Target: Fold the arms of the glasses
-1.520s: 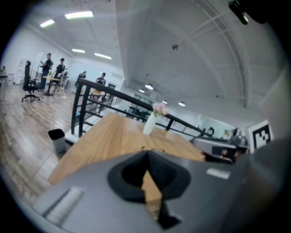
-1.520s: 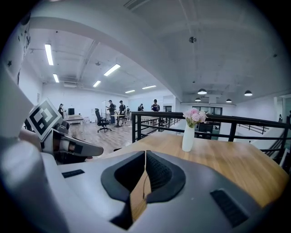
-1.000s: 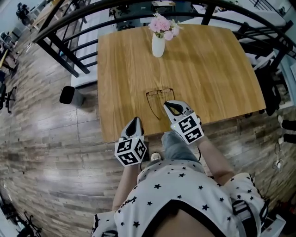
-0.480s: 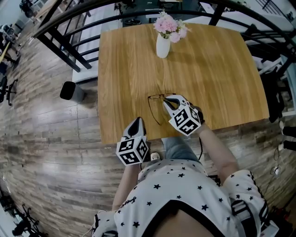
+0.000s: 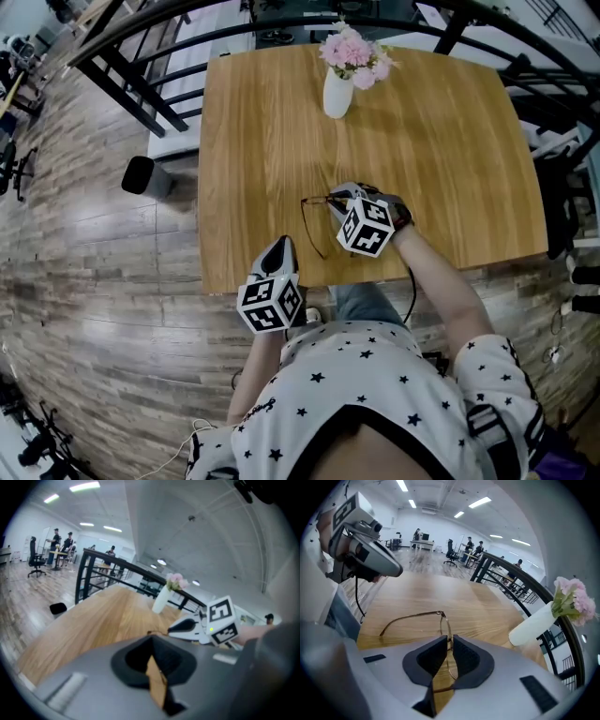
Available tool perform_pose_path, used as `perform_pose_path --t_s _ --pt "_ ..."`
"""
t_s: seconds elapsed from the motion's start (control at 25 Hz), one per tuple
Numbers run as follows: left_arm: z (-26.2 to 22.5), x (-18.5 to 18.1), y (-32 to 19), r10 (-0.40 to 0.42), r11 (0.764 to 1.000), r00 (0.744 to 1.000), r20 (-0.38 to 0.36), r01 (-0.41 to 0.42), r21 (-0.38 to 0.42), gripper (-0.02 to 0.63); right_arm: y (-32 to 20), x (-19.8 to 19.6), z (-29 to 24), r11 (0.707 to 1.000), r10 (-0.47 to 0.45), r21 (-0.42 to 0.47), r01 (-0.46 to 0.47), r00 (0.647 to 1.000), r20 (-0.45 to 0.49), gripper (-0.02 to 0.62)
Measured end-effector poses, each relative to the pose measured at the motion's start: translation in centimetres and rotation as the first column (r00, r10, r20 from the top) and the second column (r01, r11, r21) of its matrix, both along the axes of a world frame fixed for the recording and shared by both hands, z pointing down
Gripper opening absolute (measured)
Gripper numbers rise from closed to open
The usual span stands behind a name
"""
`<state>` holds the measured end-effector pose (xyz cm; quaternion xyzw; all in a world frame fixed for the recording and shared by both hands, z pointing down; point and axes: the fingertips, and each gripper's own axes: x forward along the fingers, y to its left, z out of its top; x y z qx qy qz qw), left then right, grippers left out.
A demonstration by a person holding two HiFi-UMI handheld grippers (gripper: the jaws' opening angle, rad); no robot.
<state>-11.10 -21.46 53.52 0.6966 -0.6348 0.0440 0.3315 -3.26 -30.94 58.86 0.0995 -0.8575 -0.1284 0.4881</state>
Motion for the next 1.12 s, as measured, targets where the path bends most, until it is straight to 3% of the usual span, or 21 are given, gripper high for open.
perform_pose_path --t_s 0.16,0.52,0.8,1.12 --pt "0.1 -0.3 -0.5 -0.017 1.0 1.0 -0.003 0.017 -0.004 0.006 -0.3 -0.2 1.5 0.996 -0.091 -0.023 0.09 0.991 -0.094 0.021" --pt "0.0 -0.8 -1.8 -0.044 0.999 0.999 -0.004 0.044 -0.005 0.006 -0.5 -0.6 2.6 0.979 -0.19 -0.105 0.174 0.967 -0.17 0.021" --pt "0.3 -1.1 -2.3 -0.052 0.999 0.999 -0.005 0.052 -0.004 0.006 -0.7 -1.0 3.0 0.971 -0.222 -0.136 0.198 0.957 -0.188 0.021" --pt "-0.2 -0.8 -1.7 -0.037 0.999 0.999 -0.004 0.037 0.004 0.006 -0.2 -0.6 2.3 0.978 -0.199 -0.1 0.183 0.963 -0.181 0.021"
